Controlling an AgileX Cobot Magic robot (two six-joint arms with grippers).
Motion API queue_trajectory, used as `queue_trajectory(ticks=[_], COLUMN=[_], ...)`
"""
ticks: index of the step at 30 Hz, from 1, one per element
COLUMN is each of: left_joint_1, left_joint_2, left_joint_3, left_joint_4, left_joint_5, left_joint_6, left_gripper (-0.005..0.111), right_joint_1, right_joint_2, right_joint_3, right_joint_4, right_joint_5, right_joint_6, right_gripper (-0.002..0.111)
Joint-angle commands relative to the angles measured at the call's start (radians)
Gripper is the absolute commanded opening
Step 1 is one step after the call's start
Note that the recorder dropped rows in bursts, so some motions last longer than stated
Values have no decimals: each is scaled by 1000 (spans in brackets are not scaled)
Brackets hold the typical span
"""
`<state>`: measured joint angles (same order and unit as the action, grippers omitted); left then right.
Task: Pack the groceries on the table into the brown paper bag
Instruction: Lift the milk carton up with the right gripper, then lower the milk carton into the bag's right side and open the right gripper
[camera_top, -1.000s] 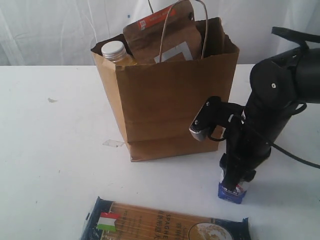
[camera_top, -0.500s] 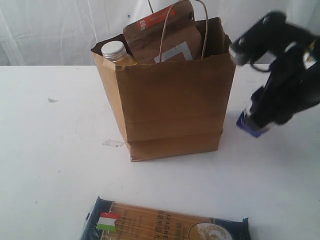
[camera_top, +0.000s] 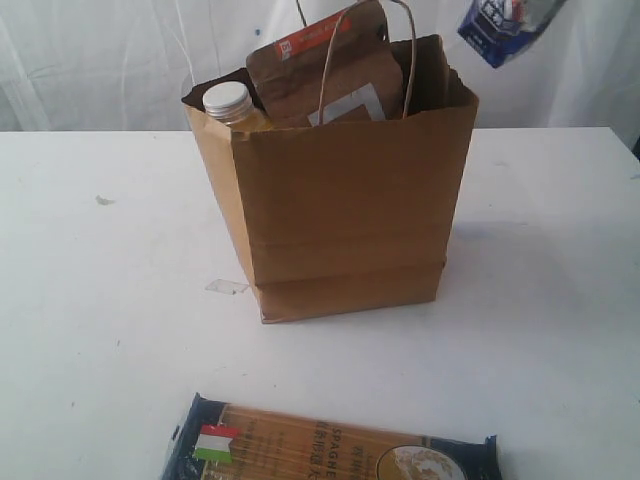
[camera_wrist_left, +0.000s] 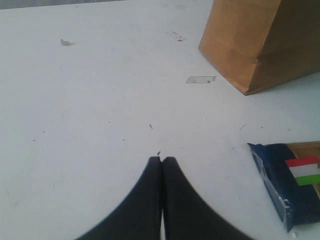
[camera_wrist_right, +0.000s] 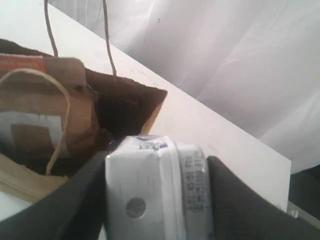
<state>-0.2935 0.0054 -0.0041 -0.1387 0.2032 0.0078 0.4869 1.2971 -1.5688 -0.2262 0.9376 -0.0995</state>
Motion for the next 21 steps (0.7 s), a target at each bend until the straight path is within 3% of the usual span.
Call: queue_trajectory(ticks=[1, 21], left_joint_1=[4, 4], left_joint_2=[-5, -5], left_joint_3=[4, 4], left_joint_4=[-6, -6], left_joint_5=[-1, -1], left_joint_6=[-8, -8], left_gripper=[0, 0], right_joint_1=[-9, 24], right_joint_2=[82, 208], right_joint_3=[-74, -132], right_joint_4=[17, 58], right_joint_5=[-6, 25], right_joint_6=[-11, -55], right_gripper=[0, 0])
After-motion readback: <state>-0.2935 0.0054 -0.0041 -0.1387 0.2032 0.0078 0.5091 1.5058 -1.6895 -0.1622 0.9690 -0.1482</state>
